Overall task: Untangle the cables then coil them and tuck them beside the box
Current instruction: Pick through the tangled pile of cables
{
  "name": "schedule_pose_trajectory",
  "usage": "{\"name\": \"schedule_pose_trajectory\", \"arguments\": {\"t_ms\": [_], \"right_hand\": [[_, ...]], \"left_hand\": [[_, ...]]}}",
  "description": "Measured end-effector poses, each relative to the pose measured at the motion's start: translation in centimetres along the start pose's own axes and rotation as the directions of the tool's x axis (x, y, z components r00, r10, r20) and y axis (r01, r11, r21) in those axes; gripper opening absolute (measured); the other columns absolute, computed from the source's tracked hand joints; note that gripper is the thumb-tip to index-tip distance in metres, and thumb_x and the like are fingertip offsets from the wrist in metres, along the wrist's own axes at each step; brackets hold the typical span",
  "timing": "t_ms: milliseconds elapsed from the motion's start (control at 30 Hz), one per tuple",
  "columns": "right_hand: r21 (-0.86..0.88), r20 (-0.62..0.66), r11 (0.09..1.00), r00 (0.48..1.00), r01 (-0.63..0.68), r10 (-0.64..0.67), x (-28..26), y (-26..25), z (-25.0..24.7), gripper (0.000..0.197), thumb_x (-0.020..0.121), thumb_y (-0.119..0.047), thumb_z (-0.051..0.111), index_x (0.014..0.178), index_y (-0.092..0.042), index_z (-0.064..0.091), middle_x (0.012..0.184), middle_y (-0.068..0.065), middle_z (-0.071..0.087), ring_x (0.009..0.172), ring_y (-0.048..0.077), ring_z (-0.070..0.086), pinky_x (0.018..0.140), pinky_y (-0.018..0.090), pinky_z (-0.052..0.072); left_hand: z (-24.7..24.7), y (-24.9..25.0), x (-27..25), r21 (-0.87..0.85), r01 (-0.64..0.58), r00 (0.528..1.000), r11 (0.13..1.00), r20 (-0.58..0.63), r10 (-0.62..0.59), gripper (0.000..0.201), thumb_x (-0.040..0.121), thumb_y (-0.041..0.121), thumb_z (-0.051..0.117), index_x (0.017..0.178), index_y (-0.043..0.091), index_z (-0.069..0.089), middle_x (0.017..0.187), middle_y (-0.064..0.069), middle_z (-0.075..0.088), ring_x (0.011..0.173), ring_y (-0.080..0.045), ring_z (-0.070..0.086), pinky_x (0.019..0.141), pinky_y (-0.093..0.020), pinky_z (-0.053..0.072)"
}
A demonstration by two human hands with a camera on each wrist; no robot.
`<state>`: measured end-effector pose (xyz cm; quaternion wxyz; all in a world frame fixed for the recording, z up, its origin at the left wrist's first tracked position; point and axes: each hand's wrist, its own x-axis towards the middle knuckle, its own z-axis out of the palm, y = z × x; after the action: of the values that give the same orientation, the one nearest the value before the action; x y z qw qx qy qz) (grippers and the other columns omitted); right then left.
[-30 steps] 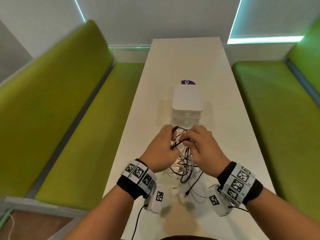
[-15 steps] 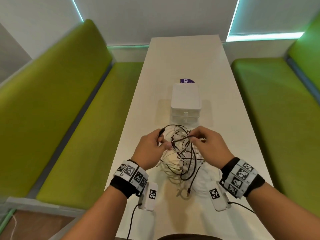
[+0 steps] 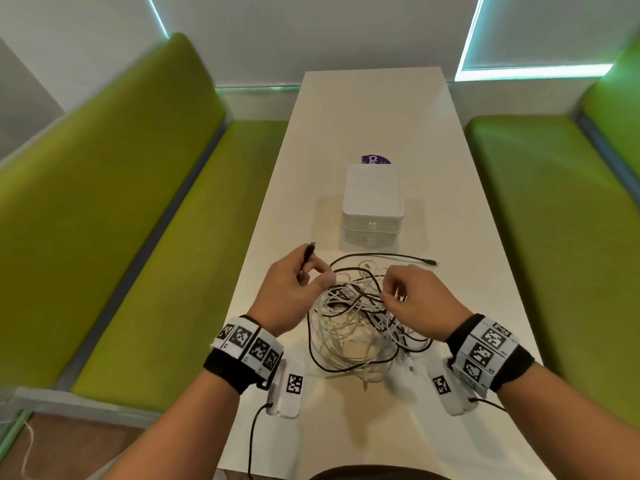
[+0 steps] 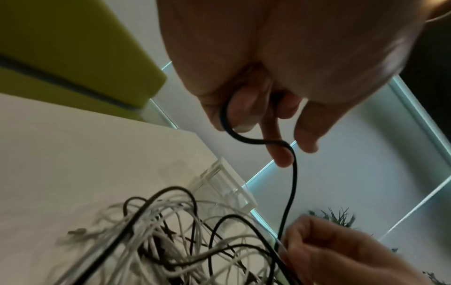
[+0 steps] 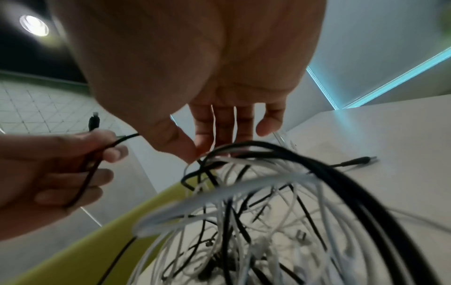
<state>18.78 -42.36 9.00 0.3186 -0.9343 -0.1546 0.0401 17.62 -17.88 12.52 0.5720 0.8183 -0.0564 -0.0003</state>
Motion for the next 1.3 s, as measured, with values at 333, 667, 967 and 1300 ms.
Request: {"name": "schedule_pose_trajectory", "arguments": {"t_ms": [333, 667, 967, 1300], "right_hand": [[0.196, 0.162, 0.977, 0.986, -0.082, 0.050, 0.6, -0.7, 0.2, 0.011, 0.090, -0.040, 0.072, 0.086, -0.031, 0.069, 0.085, -0.011, 0.069, 0.067, -0.002, 0.056, 0.067, 0.021, 0.043], [0.780, -0.074, 0.626, 0.995, 0.013, 0.071, -0.2, -1.2, -2.1, 0.012, 0.093, -0.010, 0.065, 0.094, -0.002, 0.074, 0.086, 0.013, 0.076, 0.082, 0.029, 0.070, 0.080, 0.031, 0.057], [-0.023, 0.141, 0.997, 0.987, 0.078, -0.074, 0.3, -2.0, -0.4, 0.014, 0.095, -0.033, 0.060, 0.098, -0.035, 0.073, 0.088, -0.006, 0.072, 0.086, 0.016, 0.064, 0.079, 0.040, 0.050], [0.057, -0.003, 0.998, 1.000, 0.004, -0.004, 0.1, -1.0, 0.8, 0.010, 0.082, -0.016, 0.078, 0.088, -0.024, 0.076, 0.111, -0.010, 0.059, 0.104, 0.010, 0.050, 0.095, 0.027, 0.041]], "left_hand": [[0.7, 1.8, -0.9, -0.293, -0.075, 0.995, 0.953, -0.085, 0.052, 0.036, 0.088, -0.014, 0.064, 0.071, 0.013, 0.047, 0.083, -0.006, 0.074, 0.087, -0.026, 0.076, 0.078, -0.030, 0.057], [0.5, -2.3, -0.5, 0.408, 0.174, 0.972, 0.896, 0.076, -0.224, 0.029, 0.092, 0.023, 0.065, 0.076, 0.017, 0.041, 0.076, 0.009, 0.074, 0.075, -0.003, 0.068, 0.063, -0.028, 0.045], [3.5, 0.0, -1.0, 0.420, -0.307, 0.933, 0.854, 0.310, 0.183, 0.042, 0.092, 0.017, 0.063, 0.131, 0.022, 0.047, 0.114, 0.005, 0.052, 0.110, -0.007, 0.049, 0.096, -0.018, 0.040], [1.9, 2.5, -0.7, -0.037, -0.143, 0.965, 0.989, 0.217, 0.147, 0.029, 0.096, 0.009, 0.057, 0.081, 0.019, 0.034, 0.071, -0.010, 0.052, 0.064, -0.026, 0.057, 0.066, -0.039, 0.049]]}}
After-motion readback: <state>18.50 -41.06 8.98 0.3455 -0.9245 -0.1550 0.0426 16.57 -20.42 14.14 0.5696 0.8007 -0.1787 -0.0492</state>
